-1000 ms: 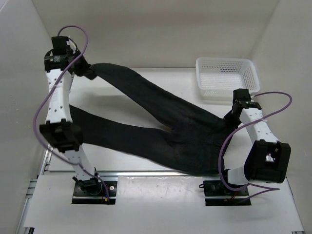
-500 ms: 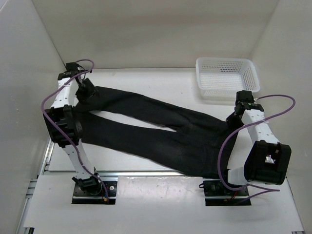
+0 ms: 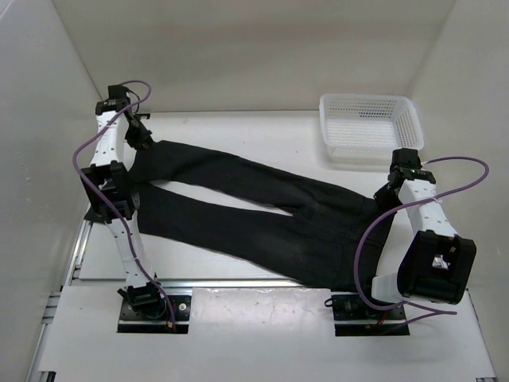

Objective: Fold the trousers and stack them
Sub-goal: Flatten the trousers out

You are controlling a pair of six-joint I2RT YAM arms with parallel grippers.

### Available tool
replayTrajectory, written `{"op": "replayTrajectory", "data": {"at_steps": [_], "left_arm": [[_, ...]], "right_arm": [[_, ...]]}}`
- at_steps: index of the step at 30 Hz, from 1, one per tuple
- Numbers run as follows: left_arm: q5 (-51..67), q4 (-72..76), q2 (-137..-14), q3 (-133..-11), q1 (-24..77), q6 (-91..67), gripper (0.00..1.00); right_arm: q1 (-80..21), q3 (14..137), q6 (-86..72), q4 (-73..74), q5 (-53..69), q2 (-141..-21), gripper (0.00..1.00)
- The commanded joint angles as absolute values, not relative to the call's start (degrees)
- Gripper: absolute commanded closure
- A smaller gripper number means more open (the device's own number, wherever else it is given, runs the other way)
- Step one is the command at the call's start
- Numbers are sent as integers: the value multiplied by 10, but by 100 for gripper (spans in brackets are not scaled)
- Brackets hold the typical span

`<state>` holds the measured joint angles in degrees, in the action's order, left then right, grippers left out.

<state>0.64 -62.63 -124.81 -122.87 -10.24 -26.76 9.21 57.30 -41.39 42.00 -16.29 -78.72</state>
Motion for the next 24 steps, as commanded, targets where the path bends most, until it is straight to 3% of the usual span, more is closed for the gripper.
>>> {"op": "replayTrajectory", "data": {"at_steps": [1,2,3,5,6,9,12,17,18,24], "left_arm": [[-11,-695,-1316,-1264,-108,-270,75],[-11,-695,-1316,-1258,-108,-270,73],[-11,-700,-1321,-1247,-108,-270,64],[-4,-687,-1312,-1220,-108,-276,39],[2,-679,-1312,-1190,-108,-276,22],[2,-658,-1304,-1168,-108,-276,20],[14,-658,-1334,-1173,-108,-276,29],[14,-685,-1360,-1237,-108,-276,84],[9,-686,-1360,-1248,-108,-276,90],[-19,-697,-1328,-1324,-115,-291,90]], "right_arm": [[96,573,-404,418,-171,-771,100],[101,573,-404,418,-171,-771,100],[101,573,-404,418,-171,-771,100],[101,573,-399,418,-165,-771,100],[101,573,-399,418,-165,-771,100],[101,579,-399,418,-159,-784,100],[101,585,-399,418,-154,-789,100],[101,591,-394,418,-154,-795,100],[101,591,-394,418,-159,-795,100],[101,584,-394,418,-164,-795,100]]}}
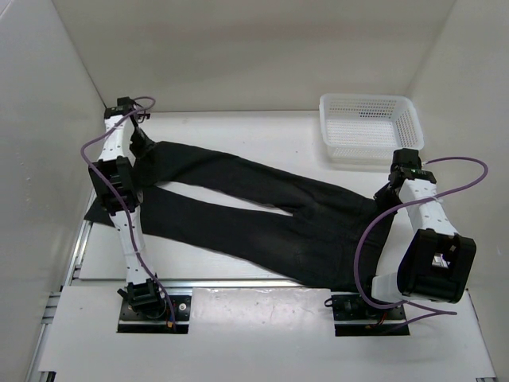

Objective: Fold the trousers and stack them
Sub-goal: Flatten the trousers out

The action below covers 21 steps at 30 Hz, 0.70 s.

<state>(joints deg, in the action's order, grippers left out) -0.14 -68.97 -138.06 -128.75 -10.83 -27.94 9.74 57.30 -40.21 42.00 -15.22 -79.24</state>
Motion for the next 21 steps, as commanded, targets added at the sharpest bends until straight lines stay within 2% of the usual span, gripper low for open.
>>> {"op": "replayTrajectory", "data": {"at_steps": [1,5,7,8,9,11,12,19,20,21], "left_arm": [[-25,-684,-1321,-1324,-123,-297,90],[-17,-664,-1323,-1348,-128,-295,88],[-4,-677,-1354,-1372,-128,-294,71],[3,-677,-1365,-1385,-128,-294,61],[4,-677,-1374,-1385,-128,-294,30],[-12,-677,-1396,-1385,-128,-294,3],[-19,-677,-1402,-1385,-128,-294,0],[-34,-677,-1461,-1407,-128,-287,0],[-34,-677,-1467,-1413,-122,-287,2],[-29,-677,-1467,-1425,-122,-282,7]], "right_arm": [[101,584,-394,418,-170,-795,100],[114,579,-394,418,-170,-795,100],[114,579,-394,418,-170,-795,100],[114,579,-389,418,-170,-795,100],[114,579,-388,418,-170,-795,100],[114,579,-388,418,-164,-795,100],[114,579,-388,418,-164,-795,100],[114,579,-388,418,-164,-795,100],[114,579,-388,418,-164,-800,100],[114,579,-388,418,-159,-800,100]]}}
